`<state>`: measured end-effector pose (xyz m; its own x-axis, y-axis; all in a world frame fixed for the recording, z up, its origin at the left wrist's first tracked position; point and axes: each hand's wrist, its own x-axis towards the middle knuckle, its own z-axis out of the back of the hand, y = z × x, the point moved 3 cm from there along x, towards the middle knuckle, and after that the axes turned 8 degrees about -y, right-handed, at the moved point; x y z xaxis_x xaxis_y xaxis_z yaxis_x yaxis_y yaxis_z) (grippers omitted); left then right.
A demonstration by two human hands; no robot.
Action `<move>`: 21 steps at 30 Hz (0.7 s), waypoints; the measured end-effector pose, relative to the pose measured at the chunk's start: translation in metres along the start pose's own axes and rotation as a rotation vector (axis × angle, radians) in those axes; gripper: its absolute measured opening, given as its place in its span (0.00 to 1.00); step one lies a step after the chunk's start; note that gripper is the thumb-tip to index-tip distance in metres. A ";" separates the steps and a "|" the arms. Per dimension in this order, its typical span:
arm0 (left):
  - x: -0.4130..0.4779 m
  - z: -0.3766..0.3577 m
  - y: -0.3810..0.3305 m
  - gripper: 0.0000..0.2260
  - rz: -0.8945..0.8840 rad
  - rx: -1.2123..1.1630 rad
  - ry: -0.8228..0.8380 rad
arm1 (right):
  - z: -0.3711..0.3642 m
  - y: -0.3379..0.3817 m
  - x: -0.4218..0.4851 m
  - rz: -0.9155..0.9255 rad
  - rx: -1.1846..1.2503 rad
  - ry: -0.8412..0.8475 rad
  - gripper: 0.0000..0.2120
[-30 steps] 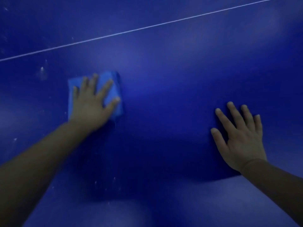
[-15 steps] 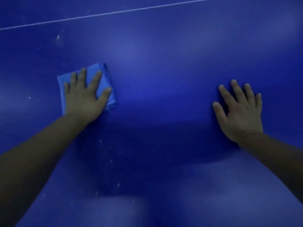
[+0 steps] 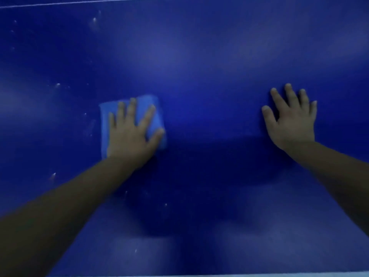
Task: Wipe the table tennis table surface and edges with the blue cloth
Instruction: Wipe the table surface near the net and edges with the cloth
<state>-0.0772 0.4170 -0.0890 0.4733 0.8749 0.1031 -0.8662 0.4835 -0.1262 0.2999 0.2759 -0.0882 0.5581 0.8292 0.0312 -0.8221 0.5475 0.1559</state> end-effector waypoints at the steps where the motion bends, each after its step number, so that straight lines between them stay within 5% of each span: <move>1: -0.030 -0.003 -0.023 0.31 -0.135 -0.036 0.004 | 0.000 0.000 0.000 0.002 0.001 0.005 0.31; 3: -0.091 -0.002 -0.054 0.30 -0.463 -0.090 0.070 | 0.000 -0.001 0.000 -0.001 0.005 0.017 0.32; 5: -0.090 0.000 -0.043 0.30 -0.598 -0.082 0.069 | -0.001 -0.002 0.000 0.002 -0.003 0.028 0.32; 10: -0.019 0.009 0.009 0.33 0.096 -0.017 0.026 | 0.004 0.003 -0.003 -0.038 -0.021 0.079 0.32; 12: -0.064 0.008 -0.014 0.31 -0.081 -0.030 0.016 | 0.009 0.028 -0.019 0.009 0.025 0.061 0.32; 14: -0.124 0.008 -0.031 0.30 -0.364 -0.090 0.077 | 0.008 0.079 -0.051 0.227 0.072 0.045 0.30; 16: -0.134 0.013 -0.012 0.30 -0.448 -0.088 0.111 | -0.004 0.130 -0.088 0.438 0.065 0.092 0.29; 21: -0.034 0.019 0.074 0.32 0.143 0.024 0.028 | -0.022 0.150 -0.105 0.448 -0.028 0.147 0.29</move>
<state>-0.1605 0.4226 -0.0827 0.3488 0.9354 0.0583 -0.9285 0.3534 -0.1144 0.1154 0.2731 -0.0895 0.1277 0.9905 -0.0510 -0.9822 0.1334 0.1323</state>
